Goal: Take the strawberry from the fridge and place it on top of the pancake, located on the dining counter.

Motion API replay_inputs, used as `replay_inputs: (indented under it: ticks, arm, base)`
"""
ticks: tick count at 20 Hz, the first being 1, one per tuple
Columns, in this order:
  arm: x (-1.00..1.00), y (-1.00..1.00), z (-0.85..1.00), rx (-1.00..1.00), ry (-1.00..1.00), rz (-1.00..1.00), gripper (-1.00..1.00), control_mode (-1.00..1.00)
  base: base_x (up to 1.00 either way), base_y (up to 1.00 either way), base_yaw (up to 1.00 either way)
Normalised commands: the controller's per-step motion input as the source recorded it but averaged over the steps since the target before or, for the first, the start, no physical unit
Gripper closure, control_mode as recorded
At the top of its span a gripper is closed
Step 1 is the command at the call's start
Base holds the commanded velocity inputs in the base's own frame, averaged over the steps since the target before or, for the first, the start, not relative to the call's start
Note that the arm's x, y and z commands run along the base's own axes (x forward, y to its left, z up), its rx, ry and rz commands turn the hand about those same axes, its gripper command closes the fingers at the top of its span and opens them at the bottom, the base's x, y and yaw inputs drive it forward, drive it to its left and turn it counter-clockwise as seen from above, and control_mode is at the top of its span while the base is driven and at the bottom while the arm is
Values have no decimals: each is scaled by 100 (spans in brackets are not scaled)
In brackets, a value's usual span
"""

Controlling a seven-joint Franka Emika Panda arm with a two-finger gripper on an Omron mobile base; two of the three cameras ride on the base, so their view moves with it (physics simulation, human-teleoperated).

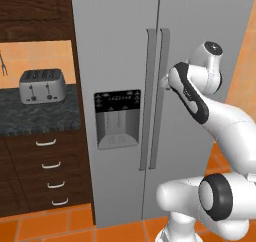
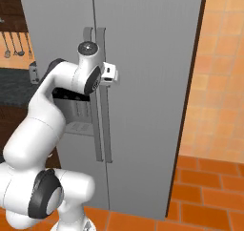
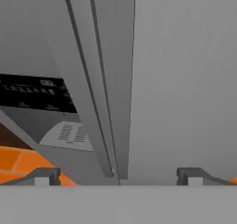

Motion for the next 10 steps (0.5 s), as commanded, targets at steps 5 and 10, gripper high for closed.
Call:
replay_inputs:
  ticks: [5,10]
  arm:
    - [29,6,9,0,-9,-1,-100,-100]
    - [13,15,0,0,-12,0,-100,-100]
  base:
    - [0,0,0]
    - [0,0,0]
